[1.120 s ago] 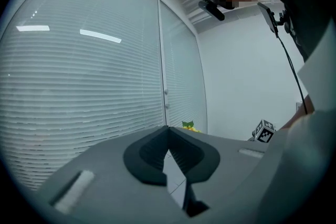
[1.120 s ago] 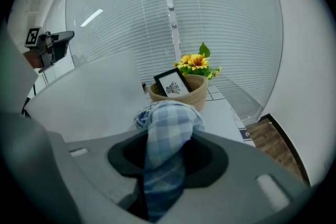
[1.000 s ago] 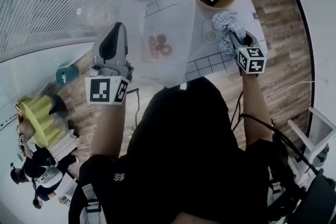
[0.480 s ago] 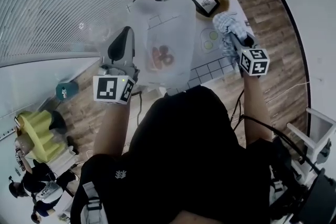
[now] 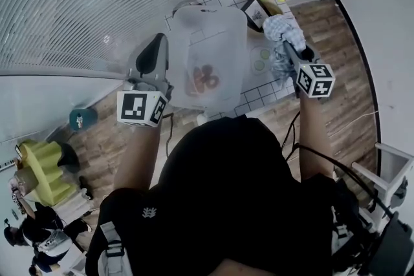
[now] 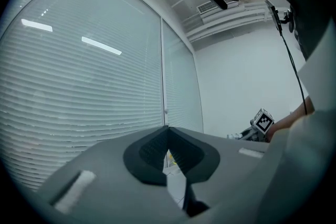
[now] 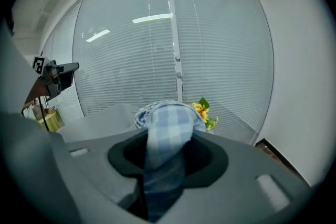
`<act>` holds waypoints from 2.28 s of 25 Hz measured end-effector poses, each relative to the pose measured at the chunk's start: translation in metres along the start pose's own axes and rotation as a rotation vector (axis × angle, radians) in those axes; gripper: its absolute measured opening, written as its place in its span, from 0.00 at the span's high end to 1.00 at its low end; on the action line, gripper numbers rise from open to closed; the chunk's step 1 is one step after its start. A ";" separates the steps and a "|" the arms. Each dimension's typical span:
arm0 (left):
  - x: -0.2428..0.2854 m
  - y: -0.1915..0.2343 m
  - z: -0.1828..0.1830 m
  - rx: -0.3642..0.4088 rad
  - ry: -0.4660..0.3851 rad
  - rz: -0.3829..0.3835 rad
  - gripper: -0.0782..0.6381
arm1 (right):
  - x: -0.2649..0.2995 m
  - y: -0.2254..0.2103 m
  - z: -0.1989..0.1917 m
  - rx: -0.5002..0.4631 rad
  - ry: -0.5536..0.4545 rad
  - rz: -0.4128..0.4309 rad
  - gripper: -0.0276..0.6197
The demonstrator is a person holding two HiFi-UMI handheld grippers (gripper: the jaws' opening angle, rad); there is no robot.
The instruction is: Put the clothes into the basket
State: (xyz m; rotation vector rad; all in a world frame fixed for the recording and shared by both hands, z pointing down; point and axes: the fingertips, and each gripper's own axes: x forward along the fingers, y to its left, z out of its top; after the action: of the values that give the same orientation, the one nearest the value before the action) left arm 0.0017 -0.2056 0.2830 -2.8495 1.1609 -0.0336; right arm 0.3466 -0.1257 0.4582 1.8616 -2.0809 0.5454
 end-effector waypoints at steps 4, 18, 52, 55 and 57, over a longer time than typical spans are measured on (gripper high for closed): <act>-0.003 0.005 0.006 0.008 -0.029 -0.001 0.88 | -0.002 0.012 0.023 -0.010 -0.042 0.011 0.71; -0.034 0.018 0.024 0.013 -0.069 0.025 0.88 | -0.017 0.060 0.077 -0.074 -0.133 0.081 0.71; -0.118 0.074 0.060 0.044 -0.119 0.228 0.88 | 0.017 0.212 0.174 -0.239 -0.237 0.398 0.71; -0.125 0.076 0.054 0.046 -0.116 0.251 0.88 | 0.022 0.221 0.176 -0.250 -0.249 0.428 0.71; -0.129 0.079 0.053 0.049 -0.115 0.264 0.88 | 0.025 0.229 0.180 -0.256 -0.257 0.446 0.71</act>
State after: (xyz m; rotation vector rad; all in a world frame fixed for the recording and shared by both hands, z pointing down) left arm -0.1433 -0.1690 0.2253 -2.5939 1.4765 0.1114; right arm 0.1219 -0.2108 0.2914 1.3882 -2.6124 0.1224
